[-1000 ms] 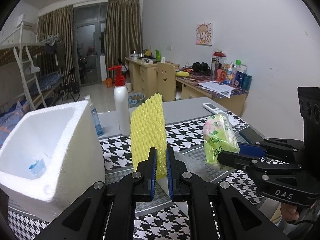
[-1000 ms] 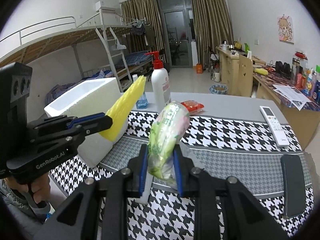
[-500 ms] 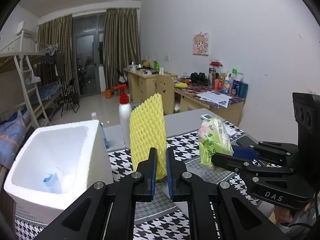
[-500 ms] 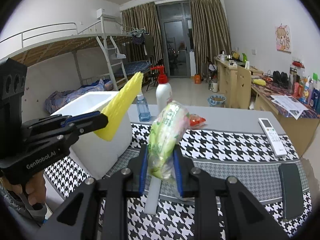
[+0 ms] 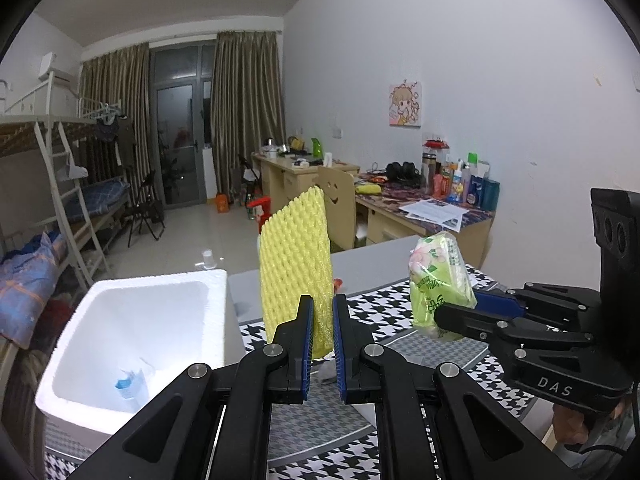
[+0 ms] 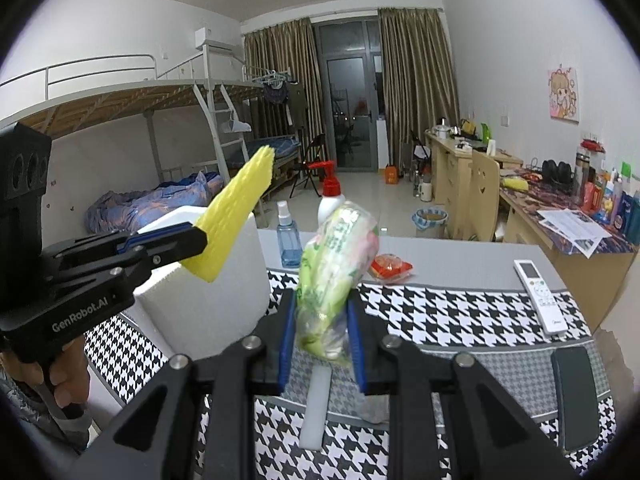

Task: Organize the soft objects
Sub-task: 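Lift and carry the sponge and green packet in both tools over the foam box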

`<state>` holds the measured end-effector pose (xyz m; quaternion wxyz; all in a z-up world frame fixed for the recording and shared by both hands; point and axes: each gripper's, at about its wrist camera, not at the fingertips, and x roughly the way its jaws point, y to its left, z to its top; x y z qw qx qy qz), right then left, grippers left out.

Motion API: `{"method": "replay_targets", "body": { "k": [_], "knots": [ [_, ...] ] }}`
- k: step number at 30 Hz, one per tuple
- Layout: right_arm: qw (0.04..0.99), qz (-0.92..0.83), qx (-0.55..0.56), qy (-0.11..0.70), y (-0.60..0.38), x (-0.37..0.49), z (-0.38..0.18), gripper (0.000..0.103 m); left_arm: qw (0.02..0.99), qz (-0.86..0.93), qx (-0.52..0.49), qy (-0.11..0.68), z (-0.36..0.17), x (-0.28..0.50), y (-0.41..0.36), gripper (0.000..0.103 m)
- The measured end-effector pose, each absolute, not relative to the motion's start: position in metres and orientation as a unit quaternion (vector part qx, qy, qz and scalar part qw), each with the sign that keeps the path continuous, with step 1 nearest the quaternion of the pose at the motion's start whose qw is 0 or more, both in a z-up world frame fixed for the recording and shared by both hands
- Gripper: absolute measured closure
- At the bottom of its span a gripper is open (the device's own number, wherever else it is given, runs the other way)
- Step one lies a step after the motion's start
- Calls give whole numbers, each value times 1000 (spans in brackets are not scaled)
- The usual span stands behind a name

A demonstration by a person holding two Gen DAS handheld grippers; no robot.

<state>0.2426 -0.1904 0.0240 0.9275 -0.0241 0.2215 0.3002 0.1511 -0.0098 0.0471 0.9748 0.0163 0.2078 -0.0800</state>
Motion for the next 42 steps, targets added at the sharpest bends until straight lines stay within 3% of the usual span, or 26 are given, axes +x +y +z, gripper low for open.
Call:
{"method": "replay_targets", "body": {
  "k": [42],
  "knots": [
    [920,345,-36,181,-144,249,48,74,987,-18,14,157,75,140,30,93]
  ]
}}
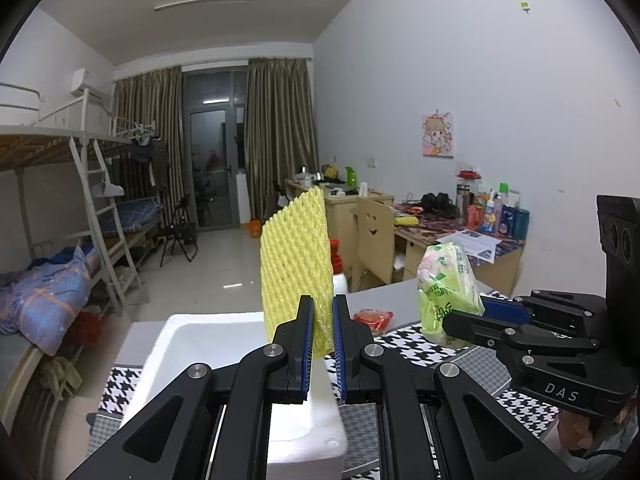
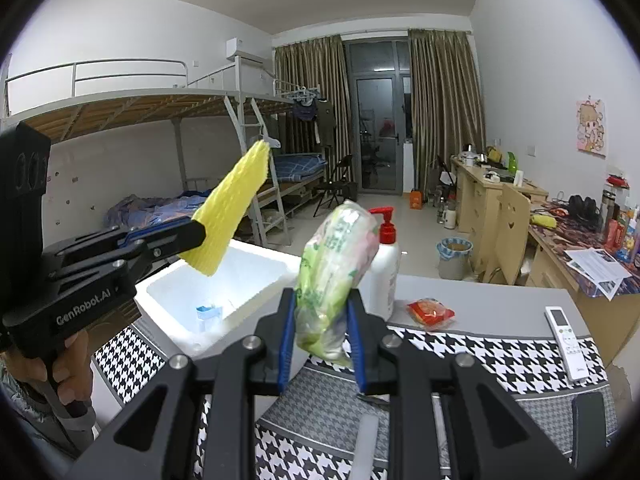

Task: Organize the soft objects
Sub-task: 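Lift and carry the sponge and green packet in both tools over the foam box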

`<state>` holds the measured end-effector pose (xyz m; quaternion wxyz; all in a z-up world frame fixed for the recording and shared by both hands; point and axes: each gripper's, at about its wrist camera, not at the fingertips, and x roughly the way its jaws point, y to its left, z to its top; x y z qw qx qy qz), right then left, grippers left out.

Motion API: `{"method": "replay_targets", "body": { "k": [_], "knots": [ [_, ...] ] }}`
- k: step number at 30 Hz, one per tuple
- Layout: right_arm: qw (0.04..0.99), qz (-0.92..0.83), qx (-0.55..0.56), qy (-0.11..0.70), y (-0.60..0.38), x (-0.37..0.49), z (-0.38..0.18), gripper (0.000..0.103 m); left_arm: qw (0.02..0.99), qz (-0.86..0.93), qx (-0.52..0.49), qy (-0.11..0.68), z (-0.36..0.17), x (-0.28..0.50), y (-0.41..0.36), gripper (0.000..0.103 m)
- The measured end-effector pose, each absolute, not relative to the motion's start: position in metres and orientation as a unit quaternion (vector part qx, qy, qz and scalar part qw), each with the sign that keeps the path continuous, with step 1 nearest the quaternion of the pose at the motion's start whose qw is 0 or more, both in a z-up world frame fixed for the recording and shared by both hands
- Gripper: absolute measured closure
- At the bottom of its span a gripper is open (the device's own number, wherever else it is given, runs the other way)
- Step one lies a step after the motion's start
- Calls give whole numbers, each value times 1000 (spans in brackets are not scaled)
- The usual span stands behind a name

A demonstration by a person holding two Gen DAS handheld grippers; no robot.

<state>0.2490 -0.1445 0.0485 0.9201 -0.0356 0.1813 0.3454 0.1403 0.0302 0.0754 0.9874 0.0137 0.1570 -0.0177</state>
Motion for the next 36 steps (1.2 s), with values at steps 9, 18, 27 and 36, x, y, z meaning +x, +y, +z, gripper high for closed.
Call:
{"method": "replay_targets", "body": {
  "k": [9,18,27,36],
  "knots": [
    [913,362,-43,181,-128,253,51,74,987,8,6,159,76,142,47,93],
    [906,379,-52,183,-113,254,51,74,987,32,0,158,77,140,63,93],
    [903,381,-63,189,-99,252,52,74,985,50,-3,163,70,142,76,93],
    [898,388,-74,192,-85,250,52,74,983,52,-7,179,64,148,82,93]
  ]
}}
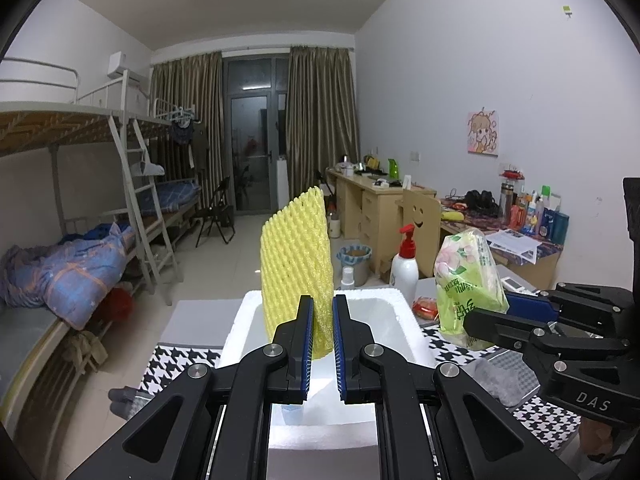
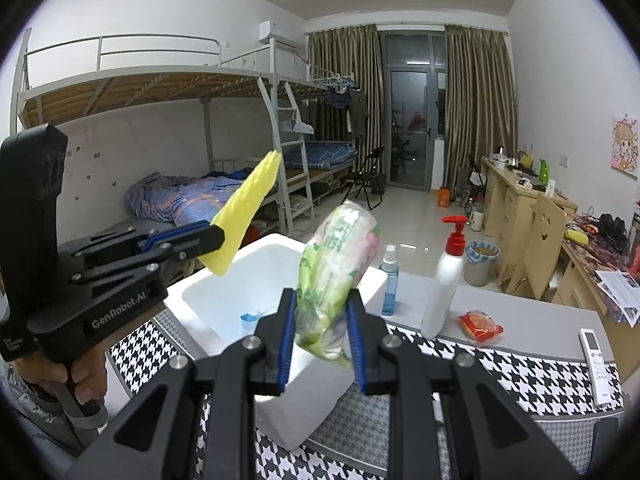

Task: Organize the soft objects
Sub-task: 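Lift and carry the sponge and green packet in both tools over the foam box, then open the left tool to drop the yellow sponge into the foam box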

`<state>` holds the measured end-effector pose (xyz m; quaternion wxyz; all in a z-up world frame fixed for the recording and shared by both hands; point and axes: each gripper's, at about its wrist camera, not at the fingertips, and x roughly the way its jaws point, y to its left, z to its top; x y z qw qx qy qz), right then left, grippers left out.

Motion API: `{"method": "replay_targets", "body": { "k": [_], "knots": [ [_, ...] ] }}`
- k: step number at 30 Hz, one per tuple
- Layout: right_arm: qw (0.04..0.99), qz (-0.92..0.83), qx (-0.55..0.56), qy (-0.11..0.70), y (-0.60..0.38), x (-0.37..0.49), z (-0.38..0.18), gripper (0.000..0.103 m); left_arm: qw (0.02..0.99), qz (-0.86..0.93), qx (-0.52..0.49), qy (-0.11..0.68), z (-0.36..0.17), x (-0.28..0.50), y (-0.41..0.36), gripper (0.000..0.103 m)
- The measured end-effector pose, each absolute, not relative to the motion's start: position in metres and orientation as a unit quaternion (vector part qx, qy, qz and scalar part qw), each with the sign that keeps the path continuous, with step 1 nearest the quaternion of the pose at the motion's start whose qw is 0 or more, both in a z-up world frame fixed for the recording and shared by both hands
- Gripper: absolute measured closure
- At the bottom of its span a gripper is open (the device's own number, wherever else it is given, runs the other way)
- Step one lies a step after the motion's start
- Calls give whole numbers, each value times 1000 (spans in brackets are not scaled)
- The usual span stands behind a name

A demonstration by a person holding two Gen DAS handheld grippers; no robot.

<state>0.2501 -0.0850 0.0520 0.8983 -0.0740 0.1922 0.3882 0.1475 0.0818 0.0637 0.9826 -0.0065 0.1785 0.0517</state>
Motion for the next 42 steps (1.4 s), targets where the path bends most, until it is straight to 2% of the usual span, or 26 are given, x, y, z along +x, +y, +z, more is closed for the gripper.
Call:
{"method": "replay_targets", "body": {
  "k": [8,11,13,15,17,27,42],
  "knots": [
    [898,386,-75,198,-82,252,51,74,978,41,-11,202,55,157,86,93],
    [898,385,-76,199,-80,252,51,74,976,43,-12,215,51,160,90,89],
    [898,384,-77,200,-79,253,50,74,974,49,-13,220,50,160,90,71],
    [899,383,-77,200,-78,252,50,74,974,50,-19,218,50,157,95,28],
    [899,382,-77,200,-78,253,50,74,976,65,-29,206,51,152,100,17],
    [899,380,-77,202,-77,254,49,74,979,88,-37,183,56,141,107,2],
    [893,391,-81,206,-66,256,49,74,980,115,-28,162,58,131,114,1]
  ]
}}
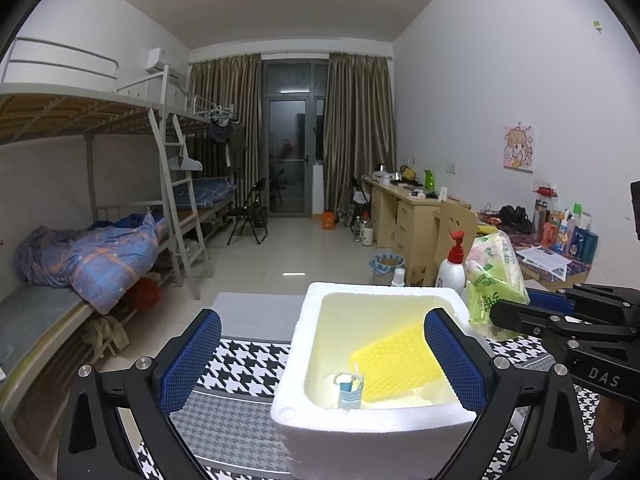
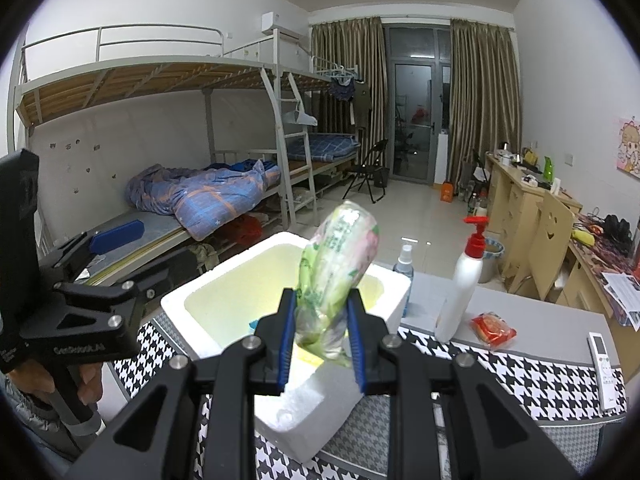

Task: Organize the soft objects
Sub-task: 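Open the left tool to drop the yellow sponge into the foam box, then lower the green packet into the foam box and open the right tool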

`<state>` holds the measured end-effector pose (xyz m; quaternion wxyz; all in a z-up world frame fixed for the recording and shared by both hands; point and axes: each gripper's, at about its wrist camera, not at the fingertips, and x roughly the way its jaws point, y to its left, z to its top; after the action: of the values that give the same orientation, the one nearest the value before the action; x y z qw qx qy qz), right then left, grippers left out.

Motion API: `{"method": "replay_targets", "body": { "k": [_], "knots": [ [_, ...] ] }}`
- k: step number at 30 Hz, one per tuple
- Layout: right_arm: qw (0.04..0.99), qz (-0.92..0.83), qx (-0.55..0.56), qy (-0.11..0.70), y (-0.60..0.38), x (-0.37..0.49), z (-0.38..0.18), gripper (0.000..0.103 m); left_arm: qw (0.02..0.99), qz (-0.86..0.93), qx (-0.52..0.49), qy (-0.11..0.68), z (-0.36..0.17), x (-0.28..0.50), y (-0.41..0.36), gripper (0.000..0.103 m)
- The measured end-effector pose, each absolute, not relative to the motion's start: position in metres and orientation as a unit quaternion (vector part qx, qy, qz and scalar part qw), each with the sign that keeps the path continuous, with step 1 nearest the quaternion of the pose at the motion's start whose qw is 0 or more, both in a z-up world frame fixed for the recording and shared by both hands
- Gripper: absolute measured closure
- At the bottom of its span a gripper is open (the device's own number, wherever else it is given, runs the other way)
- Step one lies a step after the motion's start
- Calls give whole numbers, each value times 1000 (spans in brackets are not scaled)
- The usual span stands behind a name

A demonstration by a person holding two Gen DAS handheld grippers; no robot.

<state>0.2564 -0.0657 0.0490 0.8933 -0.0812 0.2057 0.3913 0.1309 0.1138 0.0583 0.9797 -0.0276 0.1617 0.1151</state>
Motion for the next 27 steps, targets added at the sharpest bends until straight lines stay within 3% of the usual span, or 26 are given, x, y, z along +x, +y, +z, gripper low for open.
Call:
{"method": "replay_targets", "body": {
  "k": [27],
  "knots": [
    [881,409,-92,219,-50,271,43,72,974,160,-33,159,54,117,136,1]
  ]
}}
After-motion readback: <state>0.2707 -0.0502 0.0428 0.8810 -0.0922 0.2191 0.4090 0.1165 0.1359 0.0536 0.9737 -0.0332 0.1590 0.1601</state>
